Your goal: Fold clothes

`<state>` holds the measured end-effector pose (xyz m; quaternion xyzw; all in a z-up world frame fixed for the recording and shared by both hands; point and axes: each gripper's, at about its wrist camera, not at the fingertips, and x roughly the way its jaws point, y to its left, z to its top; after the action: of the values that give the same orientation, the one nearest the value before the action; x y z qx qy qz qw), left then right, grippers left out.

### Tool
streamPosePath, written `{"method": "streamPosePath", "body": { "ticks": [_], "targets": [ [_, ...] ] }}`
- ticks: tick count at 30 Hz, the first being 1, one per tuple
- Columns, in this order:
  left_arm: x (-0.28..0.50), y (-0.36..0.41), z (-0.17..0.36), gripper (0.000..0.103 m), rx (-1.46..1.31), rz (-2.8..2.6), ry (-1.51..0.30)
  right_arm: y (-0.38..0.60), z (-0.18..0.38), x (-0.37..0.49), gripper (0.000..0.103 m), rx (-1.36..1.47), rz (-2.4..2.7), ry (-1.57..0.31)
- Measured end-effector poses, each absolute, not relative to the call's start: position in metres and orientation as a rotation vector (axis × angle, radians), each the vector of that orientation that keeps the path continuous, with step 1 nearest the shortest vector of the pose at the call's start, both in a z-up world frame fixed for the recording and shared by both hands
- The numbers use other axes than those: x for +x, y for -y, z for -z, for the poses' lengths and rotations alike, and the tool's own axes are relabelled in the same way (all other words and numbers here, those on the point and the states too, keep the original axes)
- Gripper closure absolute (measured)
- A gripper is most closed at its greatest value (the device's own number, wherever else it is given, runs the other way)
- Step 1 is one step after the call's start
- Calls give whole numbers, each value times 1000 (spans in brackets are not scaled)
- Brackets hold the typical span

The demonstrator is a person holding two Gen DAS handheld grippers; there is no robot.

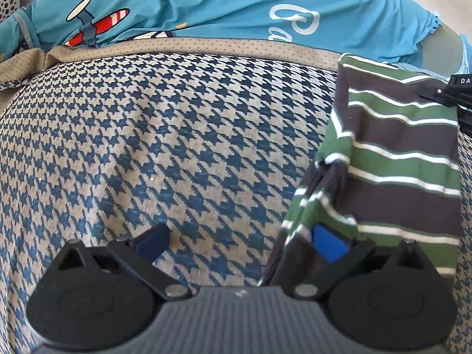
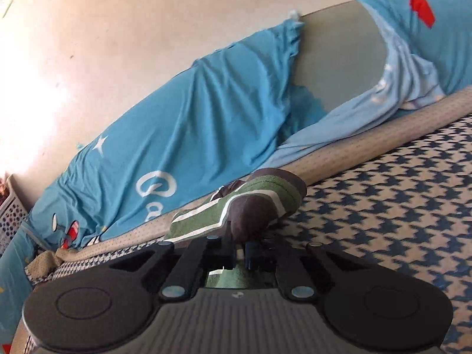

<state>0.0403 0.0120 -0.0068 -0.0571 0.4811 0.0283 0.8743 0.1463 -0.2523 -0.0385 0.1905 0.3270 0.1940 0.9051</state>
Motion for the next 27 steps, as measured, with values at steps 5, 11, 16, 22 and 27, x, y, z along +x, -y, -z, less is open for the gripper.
{"method": "streamPosePath", "body": {
  "ticks": [5, 11, 16, 22, 27],
  "targets": [
    [37, -1, 5, 0, -106, -5, -1002, 302, 32, 144, 97, 409, -235, -654],
    [30, 11, 4, 0, -61, 39, -994, 352, 23, 127, 97, 388, -67, -626],
    [25, 15, 3, 0, -52, 60, -997, 385, 22, 113, 96, 315, 77, -622],
    [8, 21, 0, 0, -24, 83, -988, 417, 24, 101, 80, 360, 117, -682],
    [-9, 20, -2, 0, -35, 111, -976, 425, 9, 70, 67, 349, 121, -651]
  ]
}}
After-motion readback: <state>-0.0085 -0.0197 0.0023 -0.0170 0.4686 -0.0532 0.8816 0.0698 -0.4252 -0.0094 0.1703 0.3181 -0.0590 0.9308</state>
